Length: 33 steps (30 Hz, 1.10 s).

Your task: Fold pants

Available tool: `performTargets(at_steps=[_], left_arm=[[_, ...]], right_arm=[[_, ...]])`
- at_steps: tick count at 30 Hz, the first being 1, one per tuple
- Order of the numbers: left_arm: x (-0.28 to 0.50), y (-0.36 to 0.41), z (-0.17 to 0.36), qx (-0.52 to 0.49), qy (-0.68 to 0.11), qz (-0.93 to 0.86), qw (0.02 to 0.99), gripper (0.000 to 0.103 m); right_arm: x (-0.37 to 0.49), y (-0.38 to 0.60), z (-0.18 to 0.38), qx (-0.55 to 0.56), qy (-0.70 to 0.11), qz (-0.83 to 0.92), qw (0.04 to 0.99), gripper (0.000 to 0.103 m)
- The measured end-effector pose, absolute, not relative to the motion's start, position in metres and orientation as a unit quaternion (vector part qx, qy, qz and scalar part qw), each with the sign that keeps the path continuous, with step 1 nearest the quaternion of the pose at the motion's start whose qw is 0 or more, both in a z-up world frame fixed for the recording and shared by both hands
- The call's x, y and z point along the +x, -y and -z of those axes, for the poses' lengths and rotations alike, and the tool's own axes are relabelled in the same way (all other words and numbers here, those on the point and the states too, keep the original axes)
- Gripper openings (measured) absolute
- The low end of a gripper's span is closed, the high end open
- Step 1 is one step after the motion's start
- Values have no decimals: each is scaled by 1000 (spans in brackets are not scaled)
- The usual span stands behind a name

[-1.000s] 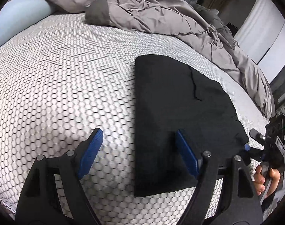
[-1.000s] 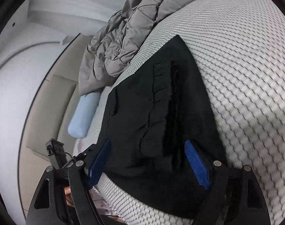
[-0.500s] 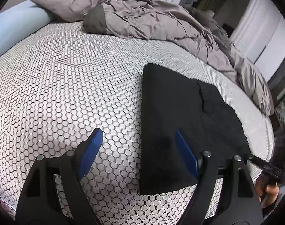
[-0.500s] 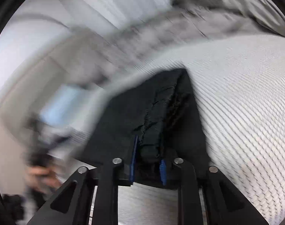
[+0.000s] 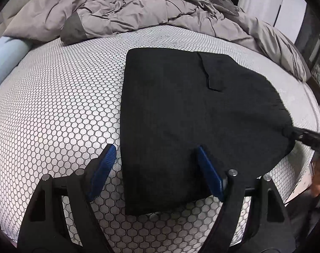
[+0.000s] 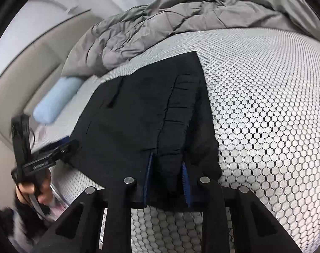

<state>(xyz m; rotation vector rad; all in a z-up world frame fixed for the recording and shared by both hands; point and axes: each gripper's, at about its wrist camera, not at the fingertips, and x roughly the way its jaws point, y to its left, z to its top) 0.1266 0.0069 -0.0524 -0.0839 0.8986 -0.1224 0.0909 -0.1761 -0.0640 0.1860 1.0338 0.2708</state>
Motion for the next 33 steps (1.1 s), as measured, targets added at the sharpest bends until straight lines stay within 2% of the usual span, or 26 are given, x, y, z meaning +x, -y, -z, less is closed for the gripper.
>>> performTargets(at_steps=[4, 6, 8, 11, 13, 14, 16, 20, 21, 27, 30, 33], left_arm=[[122, -13, 49, -52, -432, 60, 898, 77], [120, -15, 48, -58, -431, 56, 899, 77], [116, -16, 42, -61, -421, 52, 904, 77], [109, -5, 27, -50, -381, 87, 919, 77], [110, 18, 27, -4, -365, 119, 924, 76], [113, 28, 30, 9, -369, 134, 920, 75], [119, 44, 40, 20, -378, 174, 909, 60], [124, 57, 60, 62, -387, 202, 897, 52], [124, 52, 62, 61, -389, 205, 896, 50], [106, 11, 65, 46, -388, 178, 903, 50], [107, 5, 54, 38, -393, 162, 904, 50], [118, 10, 32, 30, -358, 181, 916, 50]], right_arm=[[78, 183, 56, 105, -476, -157, 859, 23], [82, 188, 64, 91, -489, -125, 858, 35], [84, 196, 61, 110, -486, -120, 859, 38], [71, 193, 32, 83, -420, -113, 897, 38], [68, 175, 23, 54, -402, -143, 903, 38], [70, 165, 26, 51, -410, -163, 896, 38], [78, 136, 37, 27, -426, -193, 883, 38], [105, 76, 73, -56, -452, -221, 862, 38], [109, 70, 85, -85, -466, -207, 856, 35], [90, 94, 82, -203, -443, -105, 867, 34], [78, 105, 74, -186, -436, -122, 872, 36], [92, 94, 60, -122, -423, -155, 884, 39]])
